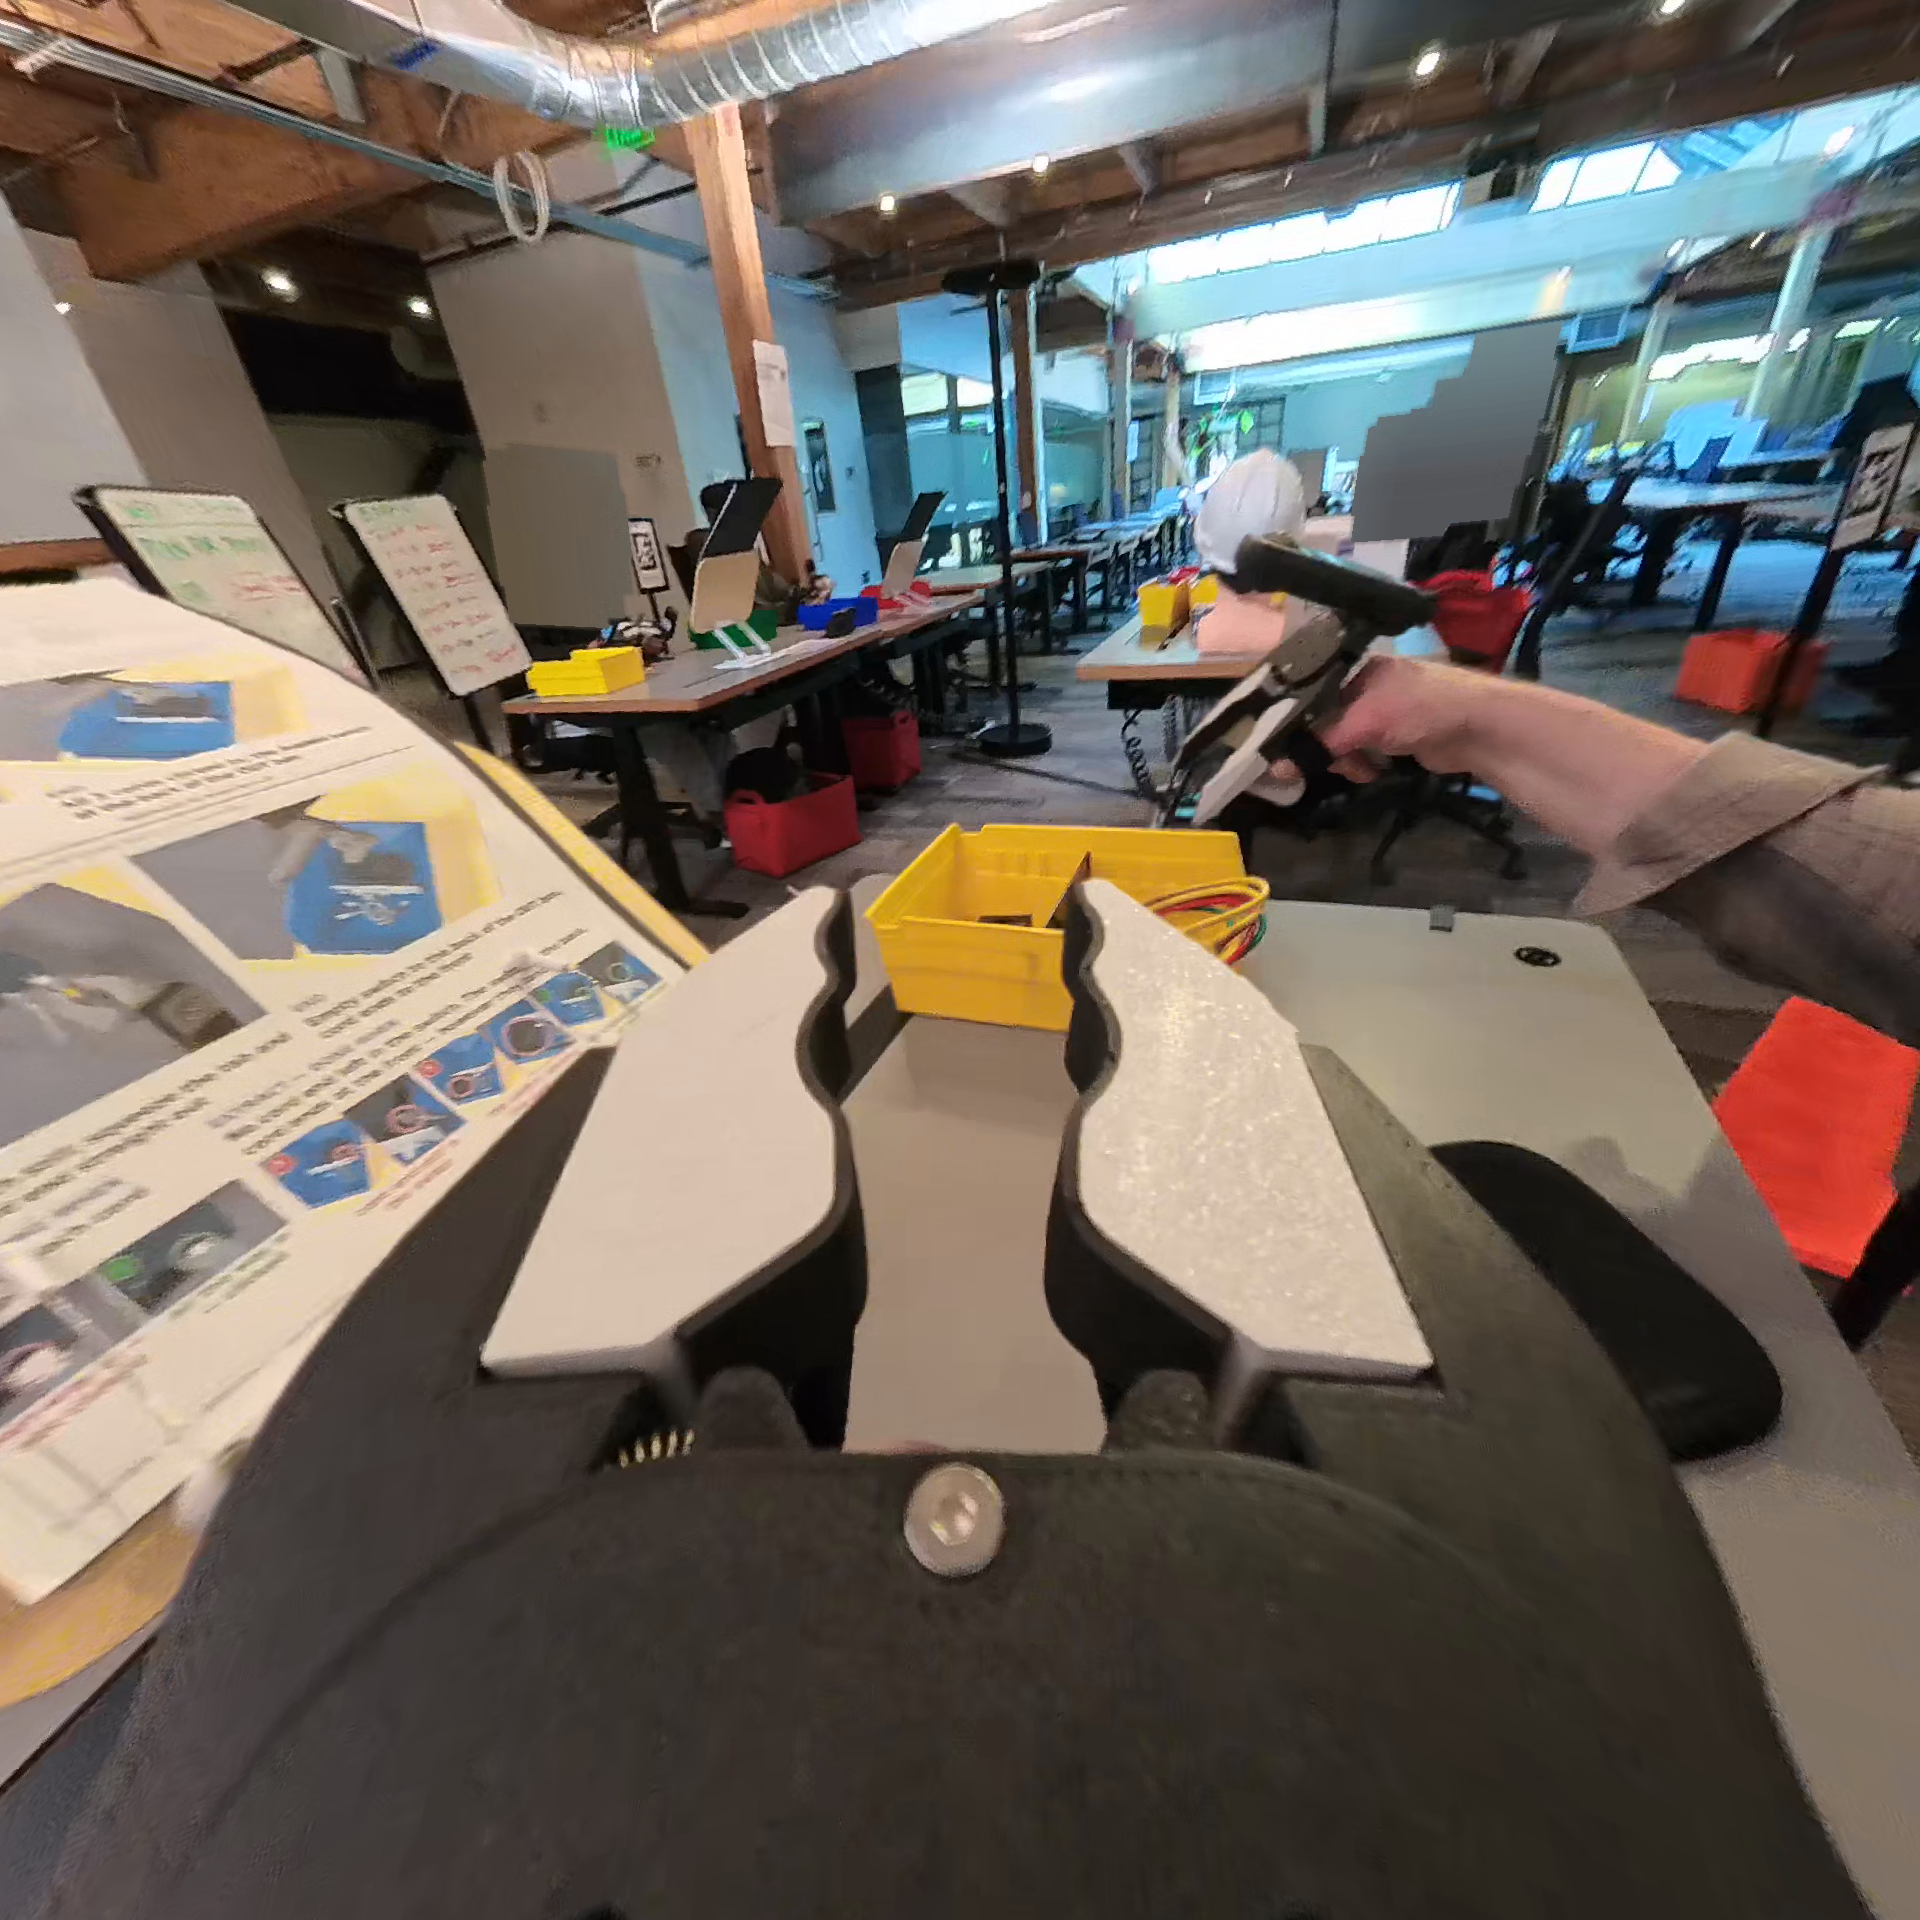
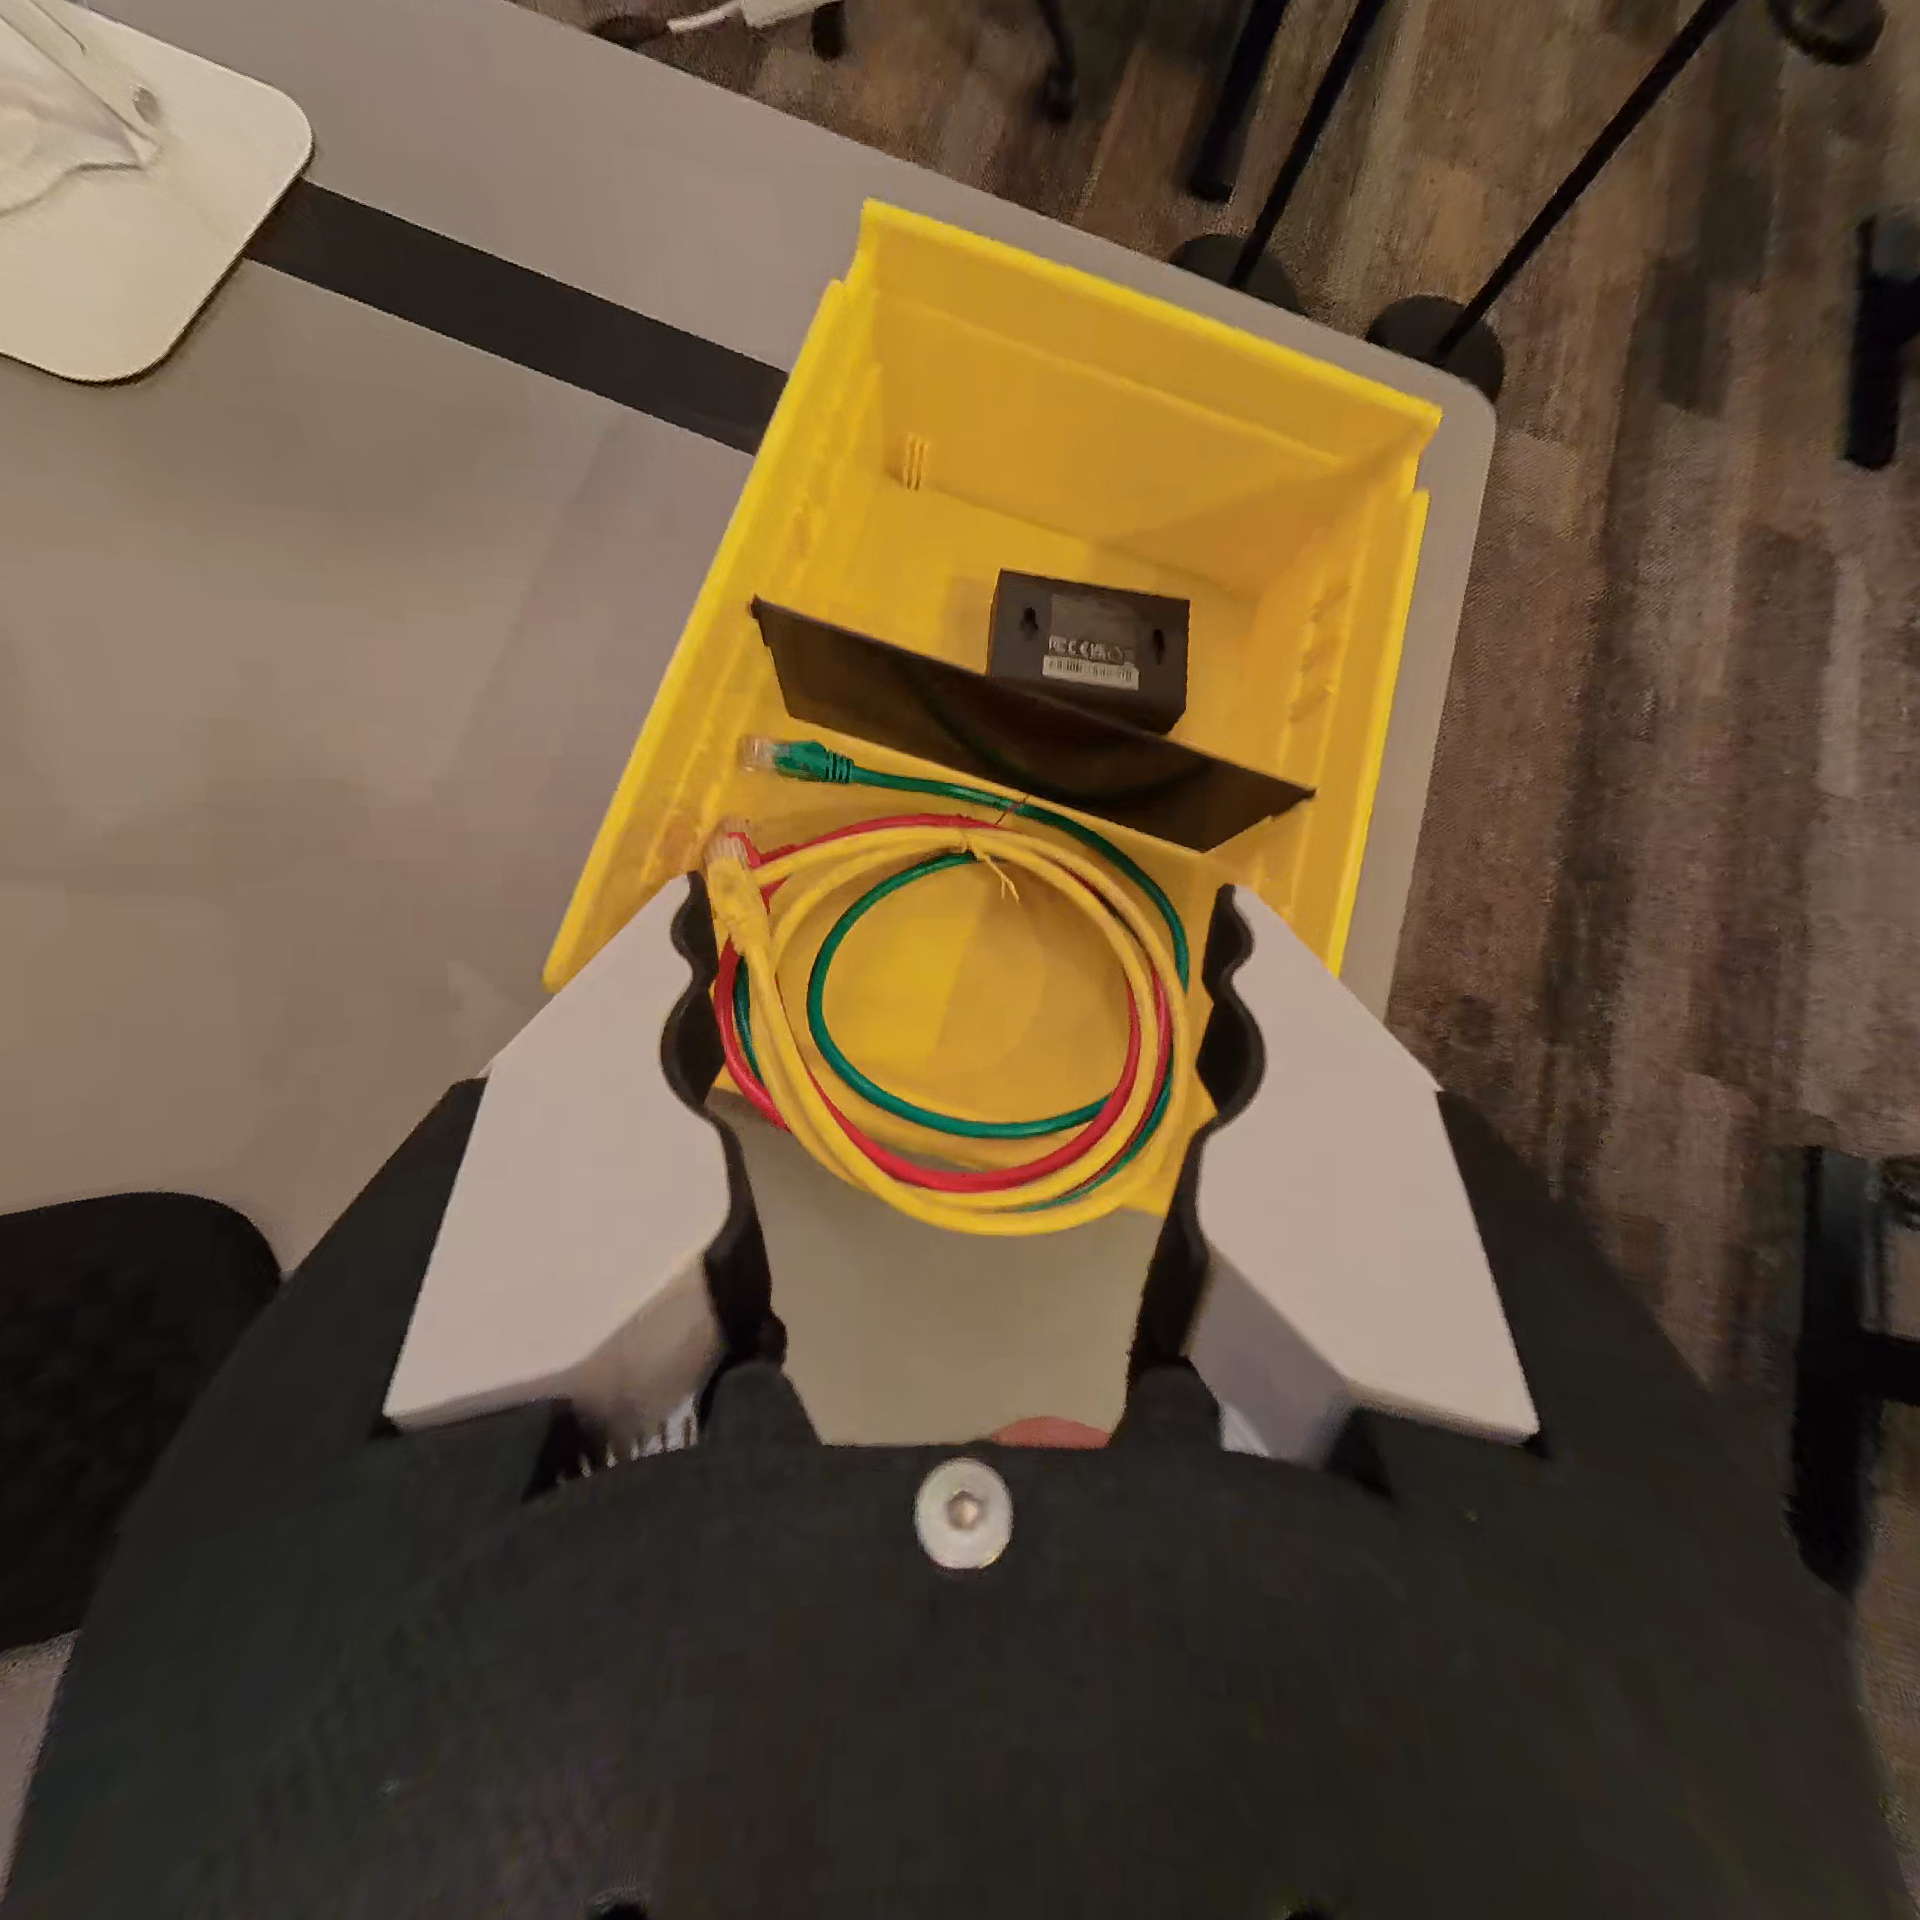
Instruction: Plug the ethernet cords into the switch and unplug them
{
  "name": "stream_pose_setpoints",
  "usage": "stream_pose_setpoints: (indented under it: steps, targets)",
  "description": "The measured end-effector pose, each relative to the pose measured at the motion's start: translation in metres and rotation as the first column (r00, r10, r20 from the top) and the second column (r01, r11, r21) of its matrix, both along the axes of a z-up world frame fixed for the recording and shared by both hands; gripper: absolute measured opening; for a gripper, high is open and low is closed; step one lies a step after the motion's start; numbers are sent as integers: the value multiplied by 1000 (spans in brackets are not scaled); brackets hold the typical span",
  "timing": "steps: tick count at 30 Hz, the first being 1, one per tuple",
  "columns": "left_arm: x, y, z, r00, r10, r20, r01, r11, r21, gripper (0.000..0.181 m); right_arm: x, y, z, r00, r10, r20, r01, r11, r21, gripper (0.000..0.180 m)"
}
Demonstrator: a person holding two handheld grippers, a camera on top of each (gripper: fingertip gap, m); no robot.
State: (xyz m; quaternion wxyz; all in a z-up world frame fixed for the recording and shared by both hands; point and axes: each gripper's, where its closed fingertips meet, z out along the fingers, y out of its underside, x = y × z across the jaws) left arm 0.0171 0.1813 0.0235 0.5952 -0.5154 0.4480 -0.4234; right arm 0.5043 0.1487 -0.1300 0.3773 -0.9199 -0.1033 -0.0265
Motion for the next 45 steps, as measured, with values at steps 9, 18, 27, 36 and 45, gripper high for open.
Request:
stream_pose_setpoints:
  steps: [9, 18, 27, 36, 45]
  targets:
    - [-128, -2, -18, 942, 311, -129, -318, 947, -43, 51, 66, -34, -38, 978, -178, -108, 193, 969, 152, 78]
    - [-293, -2, -94, 698, 687, -201, -713, 693, -106, 55, 109, -42, -63, 948, -271, -164, 308, 913, 267, 69]
    - [-400, 13, -177, 347, 853, -390, -918, 395, 45, 77, 116, -25, -85, 948, -256, -191, 304, 903, 302, 71]
    - [-462, 39, -246, 242, 815, -526, -966, 253, -53, 99, 107, -6, -96, 962, -197, -192, 248, 921, 301, 65]
    - [-474, 65, -276, 333, 784, -524, -943, 265, -204, 97, 95, 7, -104, 972, -136, -194, 189, 939, 287, 45]
